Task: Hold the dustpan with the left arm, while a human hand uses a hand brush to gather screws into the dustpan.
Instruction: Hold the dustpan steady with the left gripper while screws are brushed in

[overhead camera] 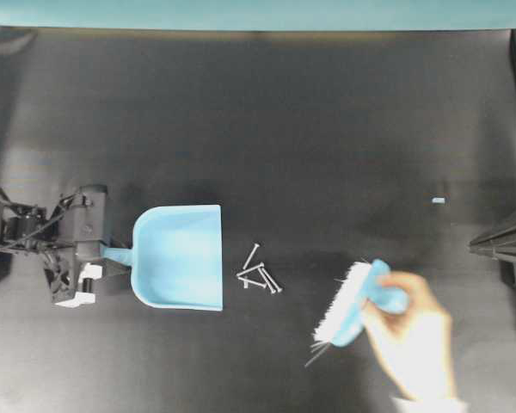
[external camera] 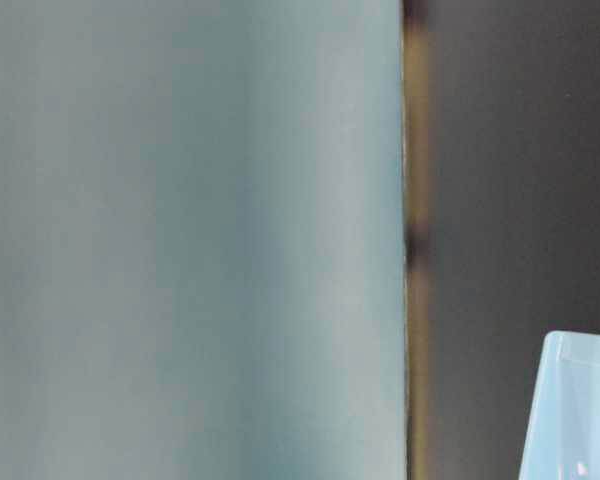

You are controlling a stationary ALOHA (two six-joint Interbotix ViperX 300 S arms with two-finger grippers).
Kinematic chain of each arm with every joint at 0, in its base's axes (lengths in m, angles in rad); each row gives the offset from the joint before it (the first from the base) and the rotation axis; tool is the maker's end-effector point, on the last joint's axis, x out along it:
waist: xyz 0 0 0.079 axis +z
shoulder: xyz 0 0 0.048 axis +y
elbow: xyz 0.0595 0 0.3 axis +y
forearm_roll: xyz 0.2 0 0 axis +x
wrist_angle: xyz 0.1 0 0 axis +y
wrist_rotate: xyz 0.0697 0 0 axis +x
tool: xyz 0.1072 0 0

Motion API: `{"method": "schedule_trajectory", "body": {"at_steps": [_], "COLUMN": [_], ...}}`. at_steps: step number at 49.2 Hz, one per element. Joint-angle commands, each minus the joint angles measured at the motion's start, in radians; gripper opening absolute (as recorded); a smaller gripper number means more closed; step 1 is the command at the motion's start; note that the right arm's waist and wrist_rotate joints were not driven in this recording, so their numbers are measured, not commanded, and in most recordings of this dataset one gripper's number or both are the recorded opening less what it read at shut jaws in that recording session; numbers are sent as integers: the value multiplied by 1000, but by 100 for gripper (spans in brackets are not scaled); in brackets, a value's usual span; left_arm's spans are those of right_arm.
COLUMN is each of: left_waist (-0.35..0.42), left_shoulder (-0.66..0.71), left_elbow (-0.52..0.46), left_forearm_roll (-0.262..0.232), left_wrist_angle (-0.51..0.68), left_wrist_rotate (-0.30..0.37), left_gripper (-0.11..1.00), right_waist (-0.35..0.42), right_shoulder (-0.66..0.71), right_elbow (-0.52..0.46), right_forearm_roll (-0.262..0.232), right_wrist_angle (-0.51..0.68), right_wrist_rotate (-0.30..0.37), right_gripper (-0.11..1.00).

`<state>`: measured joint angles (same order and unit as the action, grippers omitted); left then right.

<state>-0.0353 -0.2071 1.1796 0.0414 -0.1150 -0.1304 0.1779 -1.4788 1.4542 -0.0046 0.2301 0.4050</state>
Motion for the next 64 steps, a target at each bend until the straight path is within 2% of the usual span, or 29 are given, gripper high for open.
{"method": "schedule_trajectory", "body": {"at_steps": [1,47,54,64], "left_waist": [-3,5,17,31], "left_shoulder": [0,55,54,38], "left_elbow": [-21,-6,12,74], "left_forearm_roll": [2,2,2,2], "left_wrist_angle": [-3,-41,-118,-359], "left_wrist_rotate": [2,0,2,0], "left_gripper": [30,30,30,30], "right_waist": [0,0,0,0], "right_shoulder": [3,3,3,3], "right_elbow": [-5,-5,-5,-5], "right_forearm_roll": [-2,-2,-2,-2], "right_wrist_angle": [-11,-11,-11,-9], "right_wrist_rotate": [0,-2,0,-2], "right_gripper": [0,0,0,0]}}
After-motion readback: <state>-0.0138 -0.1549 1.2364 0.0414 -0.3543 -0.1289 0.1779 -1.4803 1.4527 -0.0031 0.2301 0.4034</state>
